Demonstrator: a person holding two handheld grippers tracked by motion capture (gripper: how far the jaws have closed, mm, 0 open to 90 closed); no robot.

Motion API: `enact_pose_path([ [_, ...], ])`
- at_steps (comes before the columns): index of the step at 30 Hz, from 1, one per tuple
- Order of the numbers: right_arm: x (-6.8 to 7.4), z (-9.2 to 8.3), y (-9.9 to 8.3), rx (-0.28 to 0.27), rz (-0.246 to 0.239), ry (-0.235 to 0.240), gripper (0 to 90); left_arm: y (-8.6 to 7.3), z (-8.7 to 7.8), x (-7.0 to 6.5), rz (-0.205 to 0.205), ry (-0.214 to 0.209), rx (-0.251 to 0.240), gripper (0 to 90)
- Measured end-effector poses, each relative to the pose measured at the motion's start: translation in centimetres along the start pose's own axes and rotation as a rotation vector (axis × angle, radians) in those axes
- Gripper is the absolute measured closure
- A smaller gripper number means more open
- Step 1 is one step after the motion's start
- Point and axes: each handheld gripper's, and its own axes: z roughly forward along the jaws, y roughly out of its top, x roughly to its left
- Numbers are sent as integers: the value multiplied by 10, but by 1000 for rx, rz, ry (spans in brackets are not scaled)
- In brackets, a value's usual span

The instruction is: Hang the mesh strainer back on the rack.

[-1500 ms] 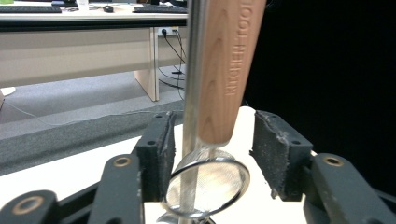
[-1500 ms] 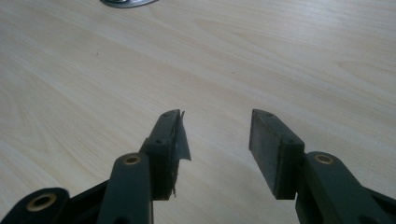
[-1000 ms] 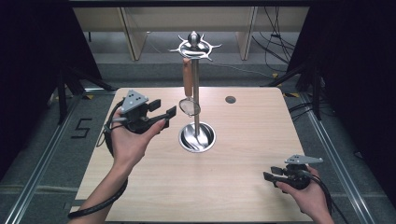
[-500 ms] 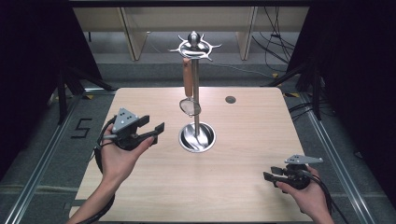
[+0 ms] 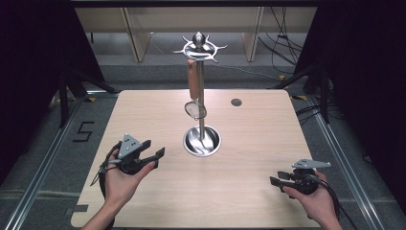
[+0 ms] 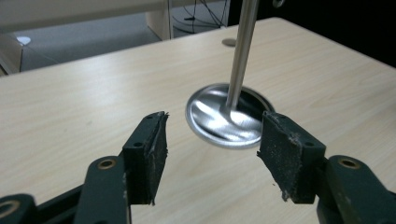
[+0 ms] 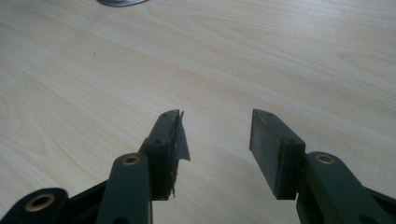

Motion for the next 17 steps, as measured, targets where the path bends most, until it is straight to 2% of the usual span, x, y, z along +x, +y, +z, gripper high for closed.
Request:
enact_pose_path([
  [1,0,0,0,4,7,-1,538,-5,1,1,-5,4,9,407],
  [3,-2,0,1,-1,-30,-11,538,-14,5,5,-15,7,23,408],
  [4,-2,0,1,1,-30,-10,538,-18,6,6,-20,15,25,409],
  [5,-2,0,1,2,-31,-10,538,-22,7,9,-18,25,1,419],
  [6,-1,-1,1,1,-31,-9,538,-24,7,10,-10,37,-1,431],
  [7,-1,0,1,0,-24,5,538,-27,8,12,-17,47,-3,430],
  [8,0,0,1,1,-9,-1,537,-30,9,16,-27,49,4,430],
  [9,1,-1,1,2,-9,-3,538,-32,9,18,-32,63,14,428],
  [10,1,-1,1,4,-12,7,538,-35,9,22,-46,57,22,426],
  [15,0,-2,2,1,-21,8,536,-37,8,28,-84,67,26,426],
  [17,0,-2,2,-3,-20,-3,534,-36,8,28,-83,65,26,425],
])
